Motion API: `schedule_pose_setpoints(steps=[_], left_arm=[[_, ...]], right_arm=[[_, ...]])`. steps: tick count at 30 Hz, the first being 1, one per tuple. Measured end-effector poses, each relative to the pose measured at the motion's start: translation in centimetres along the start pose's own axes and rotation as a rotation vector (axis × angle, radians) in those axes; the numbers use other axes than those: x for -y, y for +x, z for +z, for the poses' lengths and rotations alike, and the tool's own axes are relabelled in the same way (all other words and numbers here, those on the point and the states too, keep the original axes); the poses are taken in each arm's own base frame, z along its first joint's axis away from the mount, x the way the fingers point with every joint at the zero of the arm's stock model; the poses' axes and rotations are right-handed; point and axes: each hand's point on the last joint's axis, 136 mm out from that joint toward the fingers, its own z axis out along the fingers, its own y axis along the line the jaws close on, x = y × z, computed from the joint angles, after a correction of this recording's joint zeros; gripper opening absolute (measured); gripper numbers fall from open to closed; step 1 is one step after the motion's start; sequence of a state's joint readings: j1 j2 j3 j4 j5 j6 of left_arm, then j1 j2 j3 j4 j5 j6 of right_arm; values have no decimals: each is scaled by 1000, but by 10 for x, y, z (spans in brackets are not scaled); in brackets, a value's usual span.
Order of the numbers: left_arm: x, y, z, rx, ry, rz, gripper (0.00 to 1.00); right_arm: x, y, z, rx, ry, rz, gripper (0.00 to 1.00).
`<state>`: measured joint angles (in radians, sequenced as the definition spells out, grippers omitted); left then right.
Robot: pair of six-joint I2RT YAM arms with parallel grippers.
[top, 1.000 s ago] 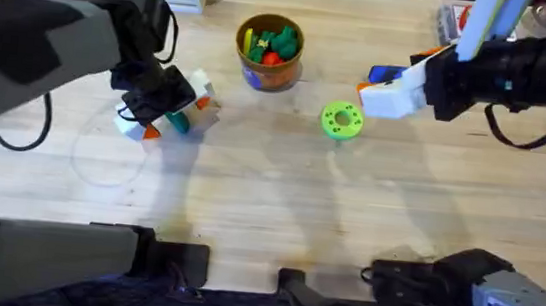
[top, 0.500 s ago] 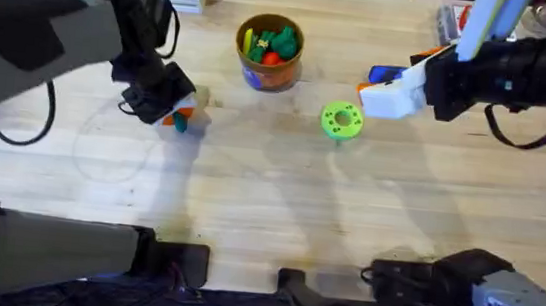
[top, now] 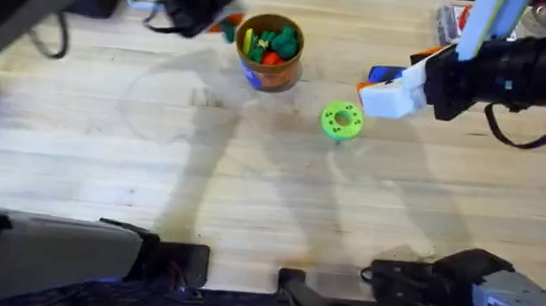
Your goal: Pick up the gripper from the table and insert it into the empty holder that is missing its gripper. Then pick up a screw, insert it into the mounting hole, and use the screwdriver to tighten it. Finally, clean up the table by picking up the vegetable and placing it into the bucket.
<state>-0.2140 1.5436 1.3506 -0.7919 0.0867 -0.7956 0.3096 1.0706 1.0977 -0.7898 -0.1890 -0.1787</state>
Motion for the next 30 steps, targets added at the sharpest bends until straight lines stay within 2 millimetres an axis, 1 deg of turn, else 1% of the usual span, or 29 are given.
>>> schedule_pose_setpoints(steps=[2,4,6,9,10,13,14,15,16,17,18,22,24,27,30], left_arm=[[24,11,1,1,54,56,22],[40,23,4,-8,83,95,22],[47,30,9,-17,90,116,22],[49,33,24,-28,83,123,29],[49,33,31,-32,78,127,87],[43,36,46,-55,52,126,352],[41,37,50,-63,44,125,508],[40,38,53,-68,39,128,622],[40,39,54,-70,36,126,789],[40,39,54,-71,35,125,915],[40,38,54,-70,37,124,968],[37,39,50,-75,28,128,988],[35,39,44,-86,14,146,987],[36,37,23,-96,4,208,987],[38,36,-9,-94,10,300,988]], right_arm=[[0,0,0,0,0,0,994],[0,0,0,0,0,0,994],[0,0,0,0,0,0,994],[0,0,0,0,0,0,994],[0,0,0,0,0,0,994],[0,0,0,0,0,0,993],[0,0,0,0,0,0,993],[0,0,0,0,0,0,993],[0,0,0,0,0,0,993],[0,0,0,0,0,0,993],[0,0,0,0,0,0,993],[0,0,0,-1,0,0,993],[0,1,0,-3,-1,5,993],[-1,0,-4,10,2,26,993],[-3,-5,-16,52,8,33,993]])
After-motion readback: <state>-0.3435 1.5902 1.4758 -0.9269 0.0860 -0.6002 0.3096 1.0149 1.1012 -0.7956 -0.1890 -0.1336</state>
